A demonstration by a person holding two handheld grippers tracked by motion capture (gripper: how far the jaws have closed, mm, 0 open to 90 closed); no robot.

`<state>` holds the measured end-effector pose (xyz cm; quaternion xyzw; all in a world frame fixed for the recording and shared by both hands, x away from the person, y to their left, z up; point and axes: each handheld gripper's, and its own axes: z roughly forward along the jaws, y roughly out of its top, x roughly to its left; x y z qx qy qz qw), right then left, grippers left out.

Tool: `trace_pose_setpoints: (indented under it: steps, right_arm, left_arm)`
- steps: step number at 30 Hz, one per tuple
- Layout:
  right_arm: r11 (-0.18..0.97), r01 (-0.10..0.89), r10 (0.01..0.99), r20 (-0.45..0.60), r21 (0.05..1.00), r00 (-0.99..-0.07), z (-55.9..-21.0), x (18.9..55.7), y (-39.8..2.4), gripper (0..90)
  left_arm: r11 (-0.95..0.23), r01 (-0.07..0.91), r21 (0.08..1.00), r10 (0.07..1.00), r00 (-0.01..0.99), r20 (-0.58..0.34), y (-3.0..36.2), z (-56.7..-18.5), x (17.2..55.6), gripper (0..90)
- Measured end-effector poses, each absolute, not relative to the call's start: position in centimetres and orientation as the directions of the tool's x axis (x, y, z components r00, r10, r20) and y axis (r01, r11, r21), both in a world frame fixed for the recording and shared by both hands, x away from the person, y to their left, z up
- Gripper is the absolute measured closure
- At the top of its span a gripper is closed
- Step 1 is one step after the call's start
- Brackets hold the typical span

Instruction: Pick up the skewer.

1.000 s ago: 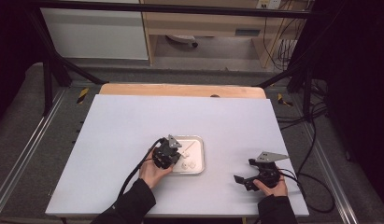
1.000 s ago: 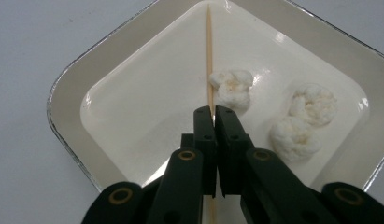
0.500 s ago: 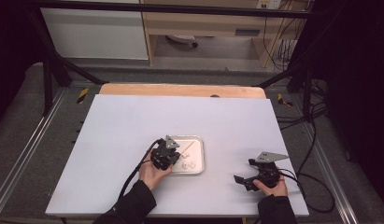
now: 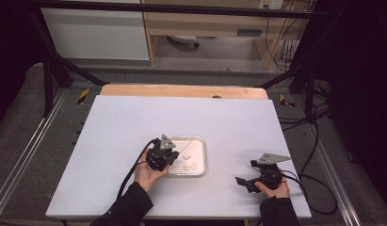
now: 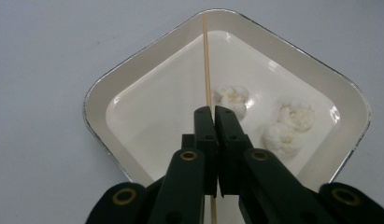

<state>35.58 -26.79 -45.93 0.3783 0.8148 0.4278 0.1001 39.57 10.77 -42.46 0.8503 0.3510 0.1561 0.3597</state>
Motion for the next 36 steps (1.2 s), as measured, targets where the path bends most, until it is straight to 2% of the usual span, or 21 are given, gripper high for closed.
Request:
trace_pose_setpoints:
  steps: [13,25,36]
  right_arm:
    - [0.372,0.511,0.700,0.127,0.775,-0.703,-45.5,35.5,-25.9,0.7]
    - [0.463,0.467,0.706,0.006,0.753,-0.709,-44.5,35.6,-23.6,0.6]
    - [0.536,0.400,0.664,-0.079,0.743,-0.744,-43.6,35.5,-21.4,0.7]
  left_arm:
    - [-0.483,0.469,0.740,0.686,0.727,-0.013,12.5,-41.3,38.8,88.5]
    - [-0.518,0.441,0.733,0.646,0.763,-0.002,13.0,-40.8,38.0,88.5]
    - [-0.537,0.425,0.729,0.614,0.789,-0.007,13.2,-40.3,37.5,88.5]
